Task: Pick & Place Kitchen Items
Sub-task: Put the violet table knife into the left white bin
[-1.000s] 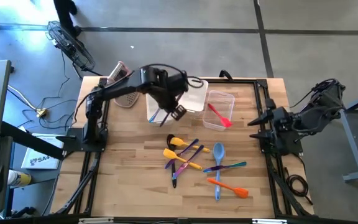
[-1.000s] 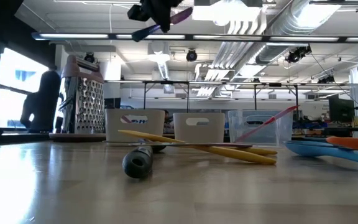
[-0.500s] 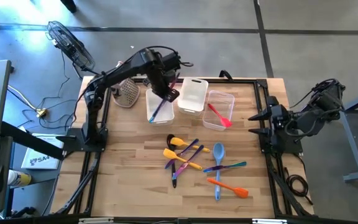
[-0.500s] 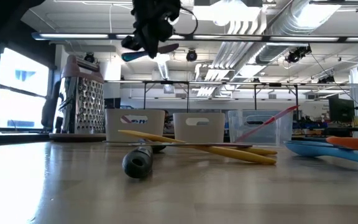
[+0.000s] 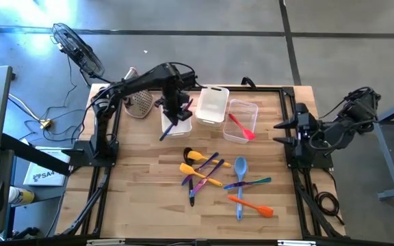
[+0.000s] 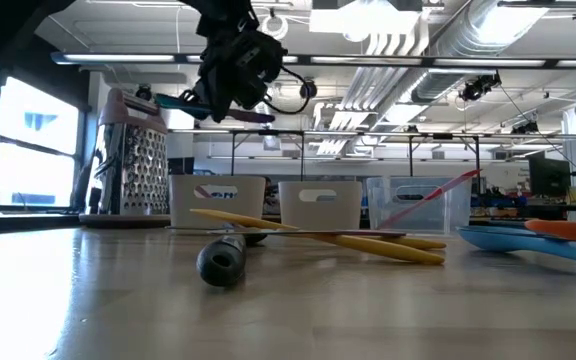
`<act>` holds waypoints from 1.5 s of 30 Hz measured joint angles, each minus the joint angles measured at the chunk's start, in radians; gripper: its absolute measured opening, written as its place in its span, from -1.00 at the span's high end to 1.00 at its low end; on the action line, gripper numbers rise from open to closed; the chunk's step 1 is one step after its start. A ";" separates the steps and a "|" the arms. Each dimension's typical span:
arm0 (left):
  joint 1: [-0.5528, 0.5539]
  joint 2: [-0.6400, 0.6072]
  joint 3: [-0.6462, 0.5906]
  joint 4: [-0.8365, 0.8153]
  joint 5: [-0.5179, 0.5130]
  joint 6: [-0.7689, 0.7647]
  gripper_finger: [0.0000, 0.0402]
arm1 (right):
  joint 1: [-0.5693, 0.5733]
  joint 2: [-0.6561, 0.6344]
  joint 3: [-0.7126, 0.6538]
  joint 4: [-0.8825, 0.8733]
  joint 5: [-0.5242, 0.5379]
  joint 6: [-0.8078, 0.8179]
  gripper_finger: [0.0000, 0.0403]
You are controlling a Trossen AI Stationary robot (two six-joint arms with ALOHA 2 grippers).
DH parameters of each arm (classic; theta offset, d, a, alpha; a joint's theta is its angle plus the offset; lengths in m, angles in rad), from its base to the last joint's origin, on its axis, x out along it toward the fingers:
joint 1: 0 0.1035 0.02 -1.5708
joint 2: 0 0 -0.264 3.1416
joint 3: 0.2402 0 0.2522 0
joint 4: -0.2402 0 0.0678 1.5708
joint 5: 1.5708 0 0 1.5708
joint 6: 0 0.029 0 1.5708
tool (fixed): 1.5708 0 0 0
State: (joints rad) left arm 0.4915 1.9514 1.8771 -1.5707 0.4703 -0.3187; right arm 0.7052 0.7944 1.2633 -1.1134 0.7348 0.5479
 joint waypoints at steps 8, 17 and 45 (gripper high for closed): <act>0.028 0.000 -0.096 0.000 0.078 -0.026 0.96 | -0.023 0.000 0.000 -0.010 -0.001 -0.001 0.02; 0.100 0.006 -0.158 -0.001 0.157 -0.062 0.96 | -0.026 0.000 0.000 -0.010 -0.003 -0.001 0.02; 0.176 0.209 -0.158 0.000 0.220 0.032 0.92 | -0.026 0.002 0.000 -0.009 0.052 0.006 0.02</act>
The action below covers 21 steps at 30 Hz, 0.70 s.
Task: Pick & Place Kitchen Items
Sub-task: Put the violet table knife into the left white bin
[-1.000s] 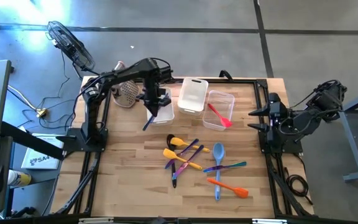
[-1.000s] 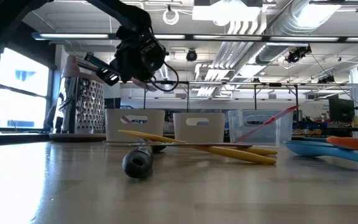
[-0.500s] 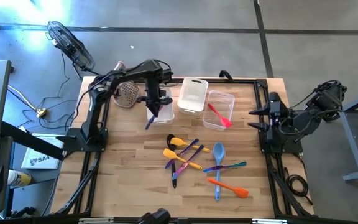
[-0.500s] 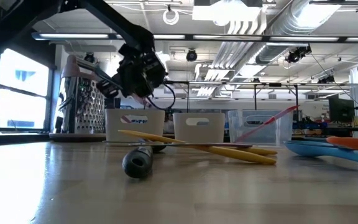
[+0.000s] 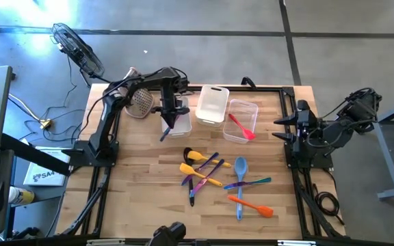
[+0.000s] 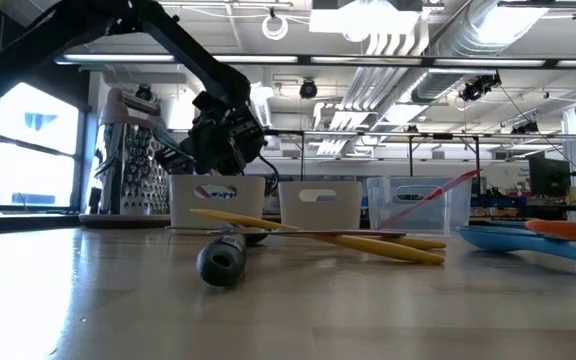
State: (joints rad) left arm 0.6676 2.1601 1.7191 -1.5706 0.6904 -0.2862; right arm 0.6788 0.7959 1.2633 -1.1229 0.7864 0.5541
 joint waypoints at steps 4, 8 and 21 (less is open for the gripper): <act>0.017 0.000 0.000 0.000 -0.001 -0.006 0.89 | -0.001 0.001 0.000 -0.003 0.000 0.000 0.02; 0.035 0.000 0.000 0.002 -0.001 -0.006 0.90 | -0.001 0.002 0.000 -0.003 0.000 0.000 0.02; 0.040 0.000 0.001 0.090 0.064 -0.037 0.85 | -0.001 0.002 0.000 -0.018 0.001 0.001 0.02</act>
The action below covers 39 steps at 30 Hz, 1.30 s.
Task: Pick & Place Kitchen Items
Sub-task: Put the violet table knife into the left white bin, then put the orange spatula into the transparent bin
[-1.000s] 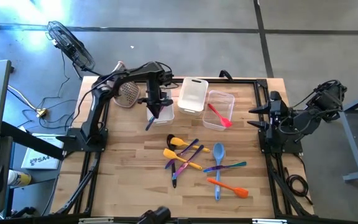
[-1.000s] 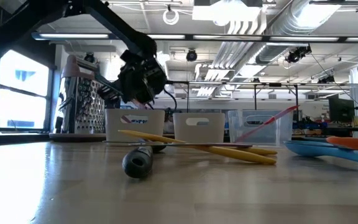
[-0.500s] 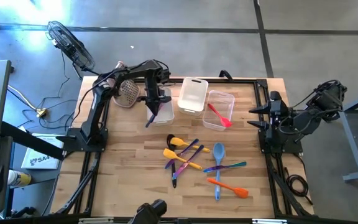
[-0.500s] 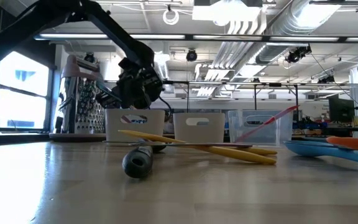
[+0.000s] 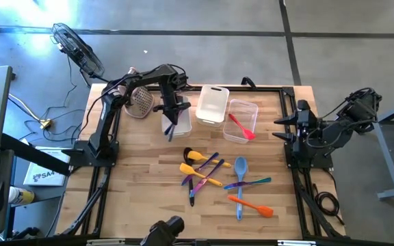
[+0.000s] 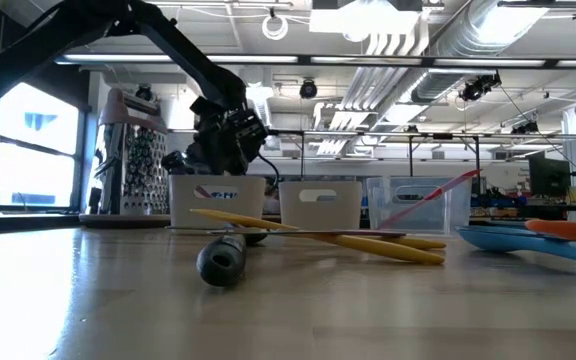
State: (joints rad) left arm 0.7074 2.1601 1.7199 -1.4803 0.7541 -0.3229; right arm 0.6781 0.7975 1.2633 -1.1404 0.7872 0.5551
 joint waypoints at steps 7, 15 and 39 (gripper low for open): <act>0.000 0.000 0.000 0.006 -0.004 -0.001 0.85 | 0.000 0.000 0.000 -0.002 0.000 0.000 0.02; 0.000 0.000 0.003 0.012 -0.004 -0.006 0.84 | 0.000 0.000 0.000 -0.010 0.000 0.001 0.02; -0.121 -0.053 0.613 -0.037 -0.145 -0.026 0.85 | 0.000 0.000 0.000 -0.015 -0.032 0.002 0.02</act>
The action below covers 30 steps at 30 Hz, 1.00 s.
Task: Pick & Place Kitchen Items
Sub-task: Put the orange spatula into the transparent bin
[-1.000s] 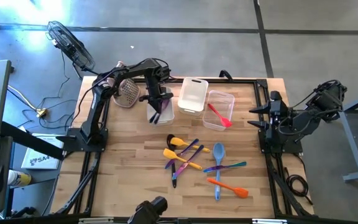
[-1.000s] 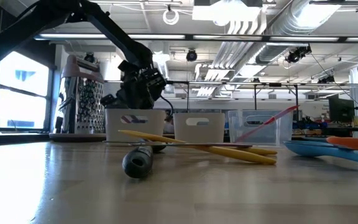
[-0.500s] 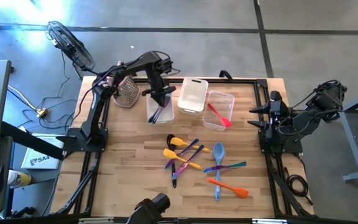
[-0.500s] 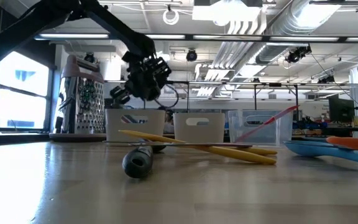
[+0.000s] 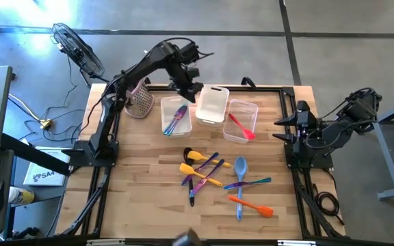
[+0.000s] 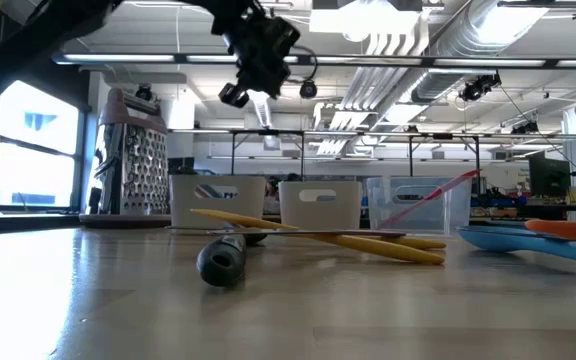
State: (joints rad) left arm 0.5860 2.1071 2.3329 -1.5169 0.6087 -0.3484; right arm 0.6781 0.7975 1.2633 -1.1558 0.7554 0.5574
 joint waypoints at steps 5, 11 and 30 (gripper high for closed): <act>-0.121 -0.061 -0.011 -0.023 -0.053 -0.008 0.85 | 0.000 0.000 0.000 0.000 -0.090 0.001 0.02; -0.312 -0.113 -0.011 -0.009 -0.154 -0.093 0.85 | 0.000 0.001 0.000 0.001 -0.106 -0.006 0.02; -0.926 -0.139 -0.012 0.155 -0.600 -0.652 0.85 | 0.000 0.021 0.000 0.254 -0.248 -0.118 0.02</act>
State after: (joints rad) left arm -0.3400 1.9678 2.3211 -1.3614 0.0084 -1.0000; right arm 0.6785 0.8188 1.2629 -0.9021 0.5071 0.4389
